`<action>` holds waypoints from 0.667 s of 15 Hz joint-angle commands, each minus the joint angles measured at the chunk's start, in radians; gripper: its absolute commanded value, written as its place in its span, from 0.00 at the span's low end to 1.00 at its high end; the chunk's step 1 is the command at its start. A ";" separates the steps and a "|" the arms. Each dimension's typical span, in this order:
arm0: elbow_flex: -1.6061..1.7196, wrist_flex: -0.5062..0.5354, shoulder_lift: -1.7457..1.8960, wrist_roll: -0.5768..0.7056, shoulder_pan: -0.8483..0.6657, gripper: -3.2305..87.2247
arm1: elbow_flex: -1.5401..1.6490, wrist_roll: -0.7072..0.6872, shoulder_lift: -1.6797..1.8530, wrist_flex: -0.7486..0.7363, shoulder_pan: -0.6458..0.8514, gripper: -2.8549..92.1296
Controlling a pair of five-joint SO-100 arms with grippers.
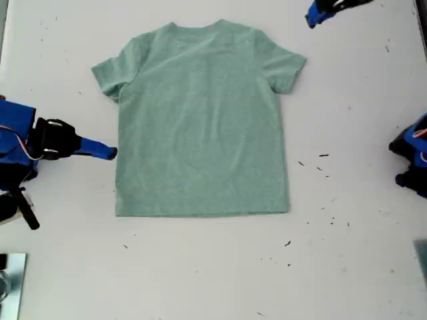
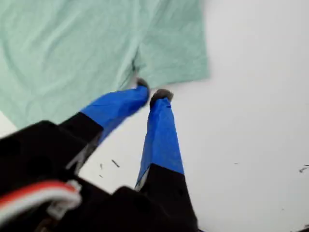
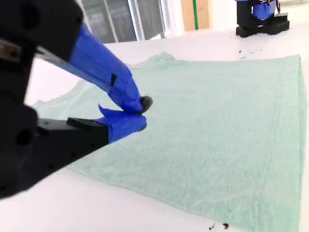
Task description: Fold t shirt
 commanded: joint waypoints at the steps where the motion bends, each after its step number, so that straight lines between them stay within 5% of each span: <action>1: 0.005 0.002 0.008 -0.014 0.000 0.03 | -0.057 -0.066 -0.012 0.003 0.048 0.39; 2: 0.005 0.002 0.008 -0.014 -0.003 0.03 | -0.057 -0.104 -0.037 0.002 0.057 0.46; 5: 0.005 0.002 0.008 -0.012 -0.002 0.03 | 0.049 -0.124 -0.064 -0.083 0.060 0.47; 10: 0.005 0.002 0.008 -0.017 0.003 0.03 | 0.469 -0.192 -0.115 -0.499 0.121 0.48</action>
